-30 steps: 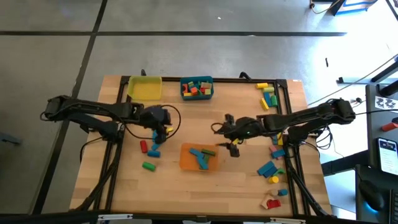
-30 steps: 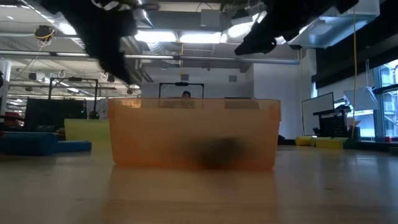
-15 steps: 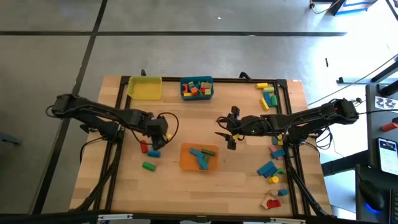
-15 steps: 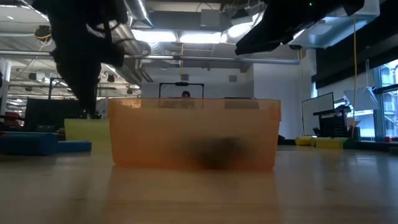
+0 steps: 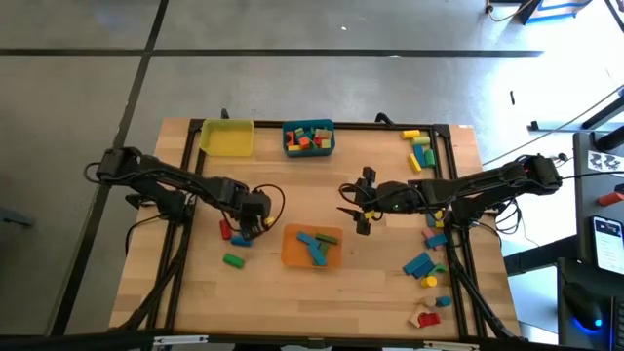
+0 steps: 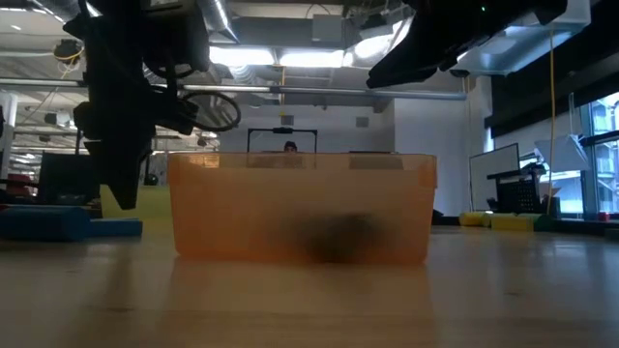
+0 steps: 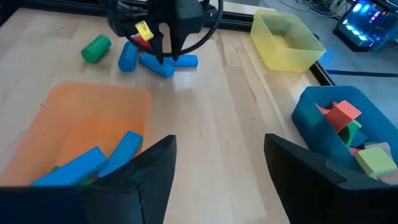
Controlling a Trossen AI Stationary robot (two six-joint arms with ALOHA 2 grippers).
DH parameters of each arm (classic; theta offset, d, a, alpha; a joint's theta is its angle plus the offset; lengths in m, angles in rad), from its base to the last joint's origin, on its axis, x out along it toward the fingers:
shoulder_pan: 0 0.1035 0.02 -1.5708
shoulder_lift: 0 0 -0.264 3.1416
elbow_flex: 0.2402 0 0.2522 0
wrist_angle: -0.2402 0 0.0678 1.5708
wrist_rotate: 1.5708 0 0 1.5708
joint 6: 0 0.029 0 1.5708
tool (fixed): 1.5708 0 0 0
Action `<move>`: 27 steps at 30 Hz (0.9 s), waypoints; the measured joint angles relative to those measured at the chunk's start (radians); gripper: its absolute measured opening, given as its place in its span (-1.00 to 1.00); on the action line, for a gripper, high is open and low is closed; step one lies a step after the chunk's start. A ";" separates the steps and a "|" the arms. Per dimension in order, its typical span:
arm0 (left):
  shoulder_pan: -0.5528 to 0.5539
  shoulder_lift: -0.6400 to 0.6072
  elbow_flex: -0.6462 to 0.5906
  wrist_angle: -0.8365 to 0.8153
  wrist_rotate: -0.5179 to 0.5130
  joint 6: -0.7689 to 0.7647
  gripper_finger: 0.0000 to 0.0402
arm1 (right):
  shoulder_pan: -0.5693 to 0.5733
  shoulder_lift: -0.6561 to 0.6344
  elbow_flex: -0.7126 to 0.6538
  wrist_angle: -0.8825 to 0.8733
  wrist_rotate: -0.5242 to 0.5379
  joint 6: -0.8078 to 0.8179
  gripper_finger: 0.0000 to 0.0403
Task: Sort blocks by size
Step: Put the blue rectangular block into the orange bin
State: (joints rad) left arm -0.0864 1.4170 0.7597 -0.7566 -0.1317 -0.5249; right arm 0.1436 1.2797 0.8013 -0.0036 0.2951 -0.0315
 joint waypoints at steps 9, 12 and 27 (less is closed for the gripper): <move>0.000 0.002 0.000 0.015 0.025 0.012 -0.30 | 0.000 0.000 0.000 0.000 0.000 0.007 0.20; 0.000 0.002 0.000 0.016 0.028 0.010 -0.14 | 0.000 0.000 0.000 0.000 0.000 0.008 0.20; 0.017 0.003 -0.097 0.100 0.021 -0.073 0.03 | 0.000 0.000 0.000 0.000 0.000 0.008 0.20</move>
State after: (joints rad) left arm -0.0692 1.4195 0.6632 -0.6571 -0.1105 -0.5979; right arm 0.1436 1.2797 0.8013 -0.0036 0.2947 -0.0238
